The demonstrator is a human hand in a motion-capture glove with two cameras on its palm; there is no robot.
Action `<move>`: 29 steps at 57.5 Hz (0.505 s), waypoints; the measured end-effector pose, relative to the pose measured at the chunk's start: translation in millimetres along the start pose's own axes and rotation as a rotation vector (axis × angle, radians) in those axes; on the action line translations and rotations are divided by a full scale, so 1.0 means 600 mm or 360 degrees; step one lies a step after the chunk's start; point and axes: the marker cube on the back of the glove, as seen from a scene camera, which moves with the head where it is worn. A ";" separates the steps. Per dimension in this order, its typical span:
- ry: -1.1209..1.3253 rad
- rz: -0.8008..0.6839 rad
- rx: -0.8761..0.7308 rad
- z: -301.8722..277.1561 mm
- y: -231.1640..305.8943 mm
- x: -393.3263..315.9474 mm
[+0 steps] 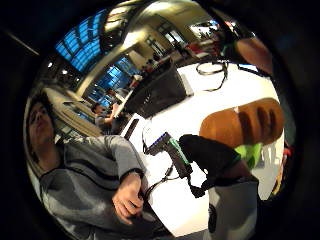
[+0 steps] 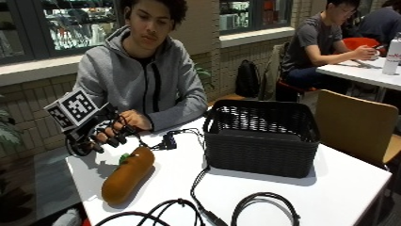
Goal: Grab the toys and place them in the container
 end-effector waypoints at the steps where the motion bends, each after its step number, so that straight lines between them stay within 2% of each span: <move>1: 0.0009 -0.0002 -0.0021 0.000 0.000 0.000; 13: 0.0100 -0.0041 -0.0199 -0.009 -0.011 0.003; 29: 0.0231 -0.0208 -0.0495 0.001 -0.030 -0.003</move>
